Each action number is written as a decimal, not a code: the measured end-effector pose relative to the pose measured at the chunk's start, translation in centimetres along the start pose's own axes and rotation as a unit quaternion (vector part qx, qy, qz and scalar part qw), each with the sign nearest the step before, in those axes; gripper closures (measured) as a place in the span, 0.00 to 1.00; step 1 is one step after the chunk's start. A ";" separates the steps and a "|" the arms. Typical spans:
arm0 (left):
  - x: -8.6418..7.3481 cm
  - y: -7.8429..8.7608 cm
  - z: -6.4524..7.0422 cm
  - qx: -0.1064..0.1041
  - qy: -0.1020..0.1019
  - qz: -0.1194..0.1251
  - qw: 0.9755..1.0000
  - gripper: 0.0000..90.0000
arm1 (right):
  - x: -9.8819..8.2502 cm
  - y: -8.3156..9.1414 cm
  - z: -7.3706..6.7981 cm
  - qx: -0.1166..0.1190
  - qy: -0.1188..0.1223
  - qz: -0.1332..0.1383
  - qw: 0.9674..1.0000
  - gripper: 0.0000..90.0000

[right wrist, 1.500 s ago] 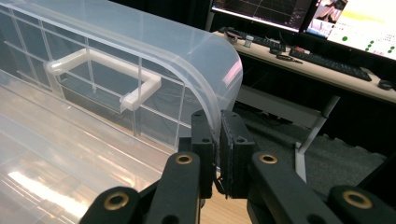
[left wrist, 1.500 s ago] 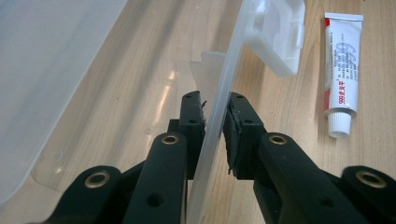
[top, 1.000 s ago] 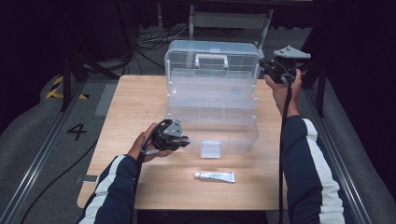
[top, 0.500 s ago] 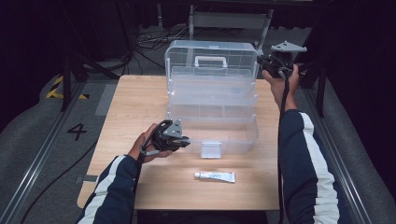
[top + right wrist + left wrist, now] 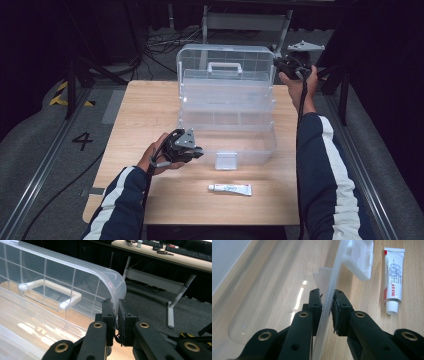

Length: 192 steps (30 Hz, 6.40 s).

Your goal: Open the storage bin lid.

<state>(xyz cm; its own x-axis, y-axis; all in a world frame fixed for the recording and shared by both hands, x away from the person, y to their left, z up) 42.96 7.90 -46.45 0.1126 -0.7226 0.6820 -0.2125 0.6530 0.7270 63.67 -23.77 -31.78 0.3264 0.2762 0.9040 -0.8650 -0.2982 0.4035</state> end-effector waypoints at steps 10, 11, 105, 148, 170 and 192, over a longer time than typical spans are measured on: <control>-0.1 0.1 0.2 0.000 0.000 0.000 1.000 0.88 | 0.0 -1.7 0.3 -0.002 -0.002 -0.013 1.000 0.93; -0.1 0.0 0.2 0.001 0.001 0.001 1.000 0.88 | 0.0 -1.9 0.3 -0.002 -0.003 -0.015 1.000 0.93; -0.5 0.2 0.4 -0.010 0.007 0.013 1.000 0.87 | -2.2 -3.8 2.2 0.038 0.011 -0.083 0.996 0.99; -0.5 0.2 0.4 -0.010 0.012 0.012 1.000 0.87 | -5.3 9.7 -3.9 0.148 0.092 -0.018 0.985 0.93; -0.5 0.1 0.5 -0.008 0.015 0.008 1.000 0.86 | -11.3 15.5 -7.5 0.214 0.117 -0.025 0.969 0.86; -0.5 0.1 0.5 -0.007 0.013 0.005 1.000 0.86 | -16.8 16.6 -16.1 0.319 0.183 -0.090 0.926 0.78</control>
<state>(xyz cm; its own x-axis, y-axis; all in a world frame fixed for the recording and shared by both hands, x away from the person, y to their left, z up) 42.42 8.24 -46.73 0.1367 -0.7101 0.6907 -0.2005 0.6630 0.7213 37.67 -18.62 -42.58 0.1914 0.6297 0.7528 -0.3707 -0.6638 0.6495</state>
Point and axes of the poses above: each handheld gripper's, and its own axes: y roughly backward along the jaws, x roughly out of its top, z roughly to its right, the point moved 6 cm from there along -y, roughly forward along the jaws, and after that the axes turned 2 degrees about -x, right-handed, at the moved point
